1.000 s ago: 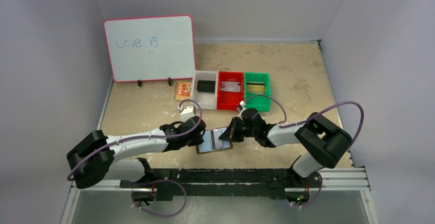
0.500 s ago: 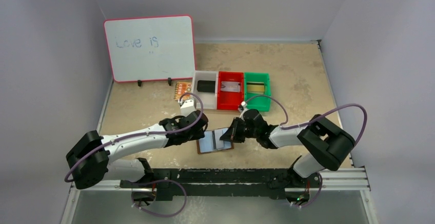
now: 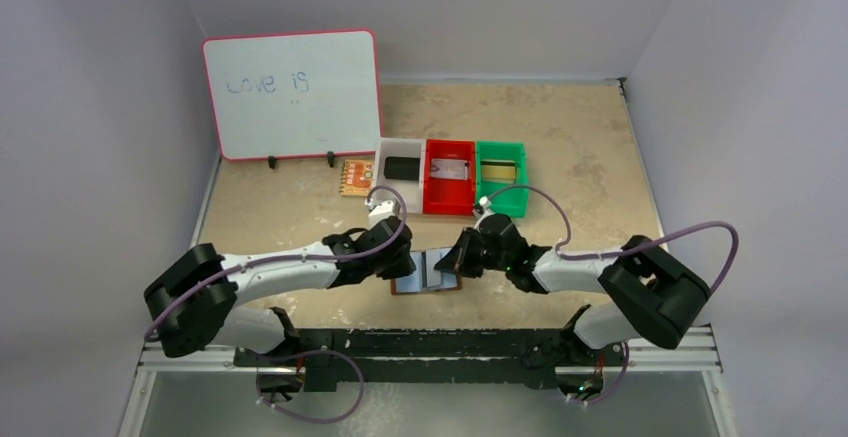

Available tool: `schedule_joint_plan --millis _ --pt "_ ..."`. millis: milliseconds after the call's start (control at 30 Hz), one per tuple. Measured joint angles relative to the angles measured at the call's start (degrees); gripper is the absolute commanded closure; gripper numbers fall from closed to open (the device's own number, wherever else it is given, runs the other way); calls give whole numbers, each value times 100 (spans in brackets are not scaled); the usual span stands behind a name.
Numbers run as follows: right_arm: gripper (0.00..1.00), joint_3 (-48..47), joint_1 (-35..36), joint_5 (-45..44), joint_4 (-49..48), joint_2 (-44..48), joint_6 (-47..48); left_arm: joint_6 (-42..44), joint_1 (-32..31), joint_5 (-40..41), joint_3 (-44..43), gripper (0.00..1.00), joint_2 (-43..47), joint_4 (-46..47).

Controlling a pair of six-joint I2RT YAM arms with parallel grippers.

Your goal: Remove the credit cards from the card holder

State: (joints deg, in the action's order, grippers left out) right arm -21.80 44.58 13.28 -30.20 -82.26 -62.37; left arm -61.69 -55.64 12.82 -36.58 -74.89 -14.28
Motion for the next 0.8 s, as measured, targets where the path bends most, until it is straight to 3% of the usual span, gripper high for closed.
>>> schedule_joint_plan --millis 167,467,800 --pt "100 -70 0 -452 682 407 48 -26 -2 -55 87 85 -463 131" --pt "100 -350 2 -964 1714 1049 133 -214 -28 254 249 88 -433 393" --pt "100 -44 0 -994 1652 1327 50 -151 -26 461 269 71 -122 -50"
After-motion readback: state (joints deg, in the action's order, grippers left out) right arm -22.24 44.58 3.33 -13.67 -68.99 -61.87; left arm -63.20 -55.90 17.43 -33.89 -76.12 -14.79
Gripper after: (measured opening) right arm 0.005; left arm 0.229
